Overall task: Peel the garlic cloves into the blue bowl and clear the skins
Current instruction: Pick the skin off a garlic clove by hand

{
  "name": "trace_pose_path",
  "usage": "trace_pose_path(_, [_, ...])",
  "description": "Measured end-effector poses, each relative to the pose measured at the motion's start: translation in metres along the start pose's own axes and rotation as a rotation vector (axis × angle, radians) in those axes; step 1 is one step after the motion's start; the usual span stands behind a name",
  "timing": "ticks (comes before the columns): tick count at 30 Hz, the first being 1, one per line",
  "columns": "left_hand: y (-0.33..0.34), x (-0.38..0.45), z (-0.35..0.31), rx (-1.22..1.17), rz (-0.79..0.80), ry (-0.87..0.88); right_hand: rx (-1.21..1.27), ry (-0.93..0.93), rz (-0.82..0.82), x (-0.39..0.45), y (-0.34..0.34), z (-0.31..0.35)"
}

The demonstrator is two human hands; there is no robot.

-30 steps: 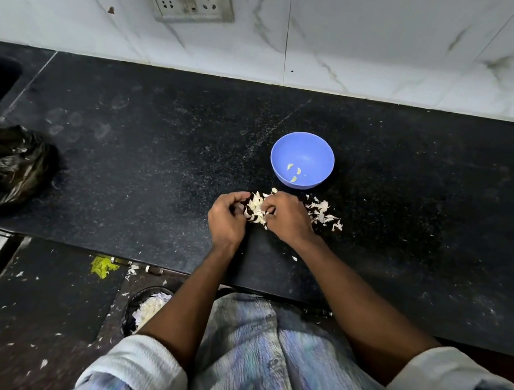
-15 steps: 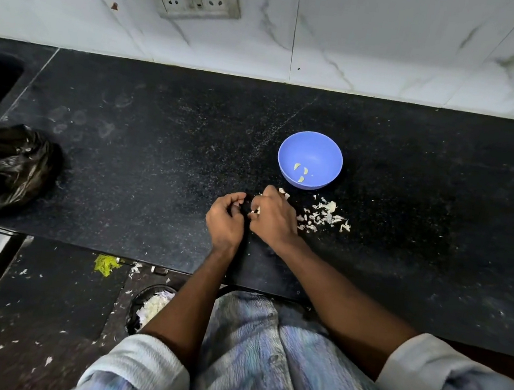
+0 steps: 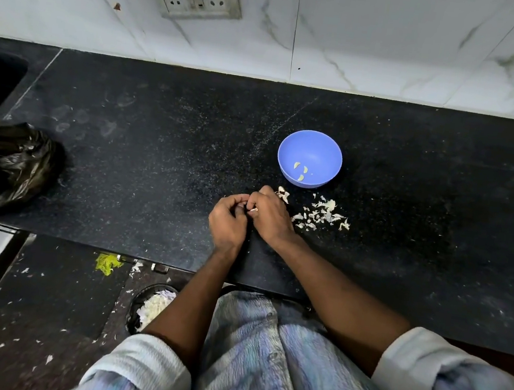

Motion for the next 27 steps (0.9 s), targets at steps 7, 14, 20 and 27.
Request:
trace_pose_path(7, [0.013, -0.004, 0.000, 0.113, 0.120, 0.001, 0.314, 0.045, -0.150, -0.001, -0.025, -0.028])
trace_pose_path(14, [0.016, 0.003, -0.009, 0.364, 0.217, 0.013, 0.340, 0.082, -0.194, -0.002, -0.033, -0.041])
trace_pose_path(20, [0.031, 0.000, -0.010, 0.492, 0.332, 0.130, 0.326, 0.061, -0.206, -0.001, -0.037, -0.048])
trace_pose_path(27, [0.036, 0.003, -0.025, 0.195, 0.222, 0.203, 0.557, 0.138, -0.085, -0.001, -0.038, -0.058])
Point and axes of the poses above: each hand's wrist, its own x-axis towards the middle knuckle, its own y-axis out of the palm, z = x × y, the point moved 8 cm from there along x, towards the middle knuckle, and after that the axes turned 12 degrees about y, right-handed, at the moved point
